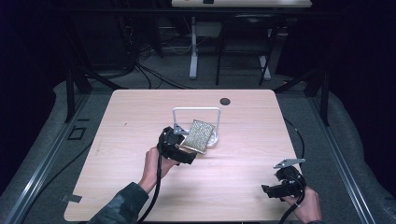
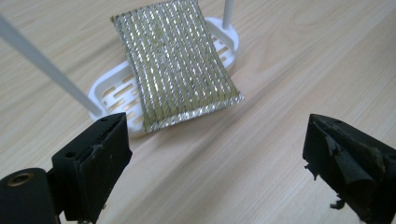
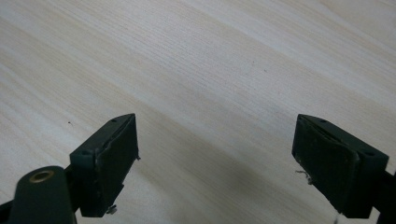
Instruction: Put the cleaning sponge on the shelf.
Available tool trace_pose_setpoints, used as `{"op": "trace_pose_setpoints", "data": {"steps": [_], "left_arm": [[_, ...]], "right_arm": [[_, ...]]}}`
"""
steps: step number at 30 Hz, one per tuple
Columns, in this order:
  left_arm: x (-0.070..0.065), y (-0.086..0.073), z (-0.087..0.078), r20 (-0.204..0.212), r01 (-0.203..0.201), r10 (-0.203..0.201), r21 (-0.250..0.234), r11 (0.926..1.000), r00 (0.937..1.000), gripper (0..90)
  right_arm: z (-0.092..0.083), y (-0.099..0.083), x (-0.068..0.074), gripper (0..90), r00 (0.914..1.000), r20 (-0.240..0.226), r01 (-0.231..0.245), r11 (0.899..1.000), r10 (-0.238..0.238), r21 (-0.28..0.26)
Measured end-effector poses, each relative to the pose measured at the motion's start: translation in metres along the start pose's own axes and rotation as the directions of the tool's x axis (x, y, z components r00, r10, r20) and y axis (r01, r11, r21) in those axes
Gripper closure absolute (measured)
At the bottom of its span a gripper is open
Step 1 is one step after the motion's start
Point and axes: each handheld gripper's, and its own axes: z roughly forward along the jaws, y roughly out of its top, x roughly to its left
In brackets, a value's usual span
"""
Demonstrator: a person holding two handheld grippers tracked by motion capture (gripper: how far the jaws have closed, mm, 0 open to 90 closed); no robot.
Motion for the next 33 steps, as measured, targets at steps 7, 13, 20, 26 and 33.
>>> {"op": "trace_pose_setpoints", "data": {"steps": [7, 13, 20, 26, 33], "left_arm": [[0.013, -0.023, -0.015, 0.006, -0.005, 0.004, 0.031, 0.9995, 1.0000, 7.0], [0.023, -0.047, -0.023, 0.018, 0.002, -0.003, 0.068, 0.9977, 0.9998, 6.6], [0.033, -0.074, -0.028, 0.024, 0.005, -0.007, 0.093, 0.9957, 0.9997, 4.9], [0.037, -0.090, -0.031, 0.024, 0.024, -0.026, 0.089, 0.9957, 0.9994, 5.2], [0.036, -0.106, -0.030, 0.040, -0.011, 0.005, 0.132, 0.9913, 0.9992, 4.3]], "right_arm": [[0.000, -0.001, 0.001, 14.3, 1.0000, 0.001, 0.000, 1.000, 0.000, 0.007], [0.001, -0.001, 0.003, 14.2, 0.9999, -0.001, 0.011, 1.000, -0.011, 0.014], [0.002, 0.000, 0.004, 14.2, 0.9997, 0.006, 0.022, 0.999, -0.022, 0.023], [0.004, -0.001, 0.004, 14.2, 0.9997, 0.006, 0.022, 0.999, -0.022, 0.030], [0.003, -0.001, 0.003, 14.2, 0.9994, 0.011, 0.032, 0.999, -0.032, 0.030]]}}
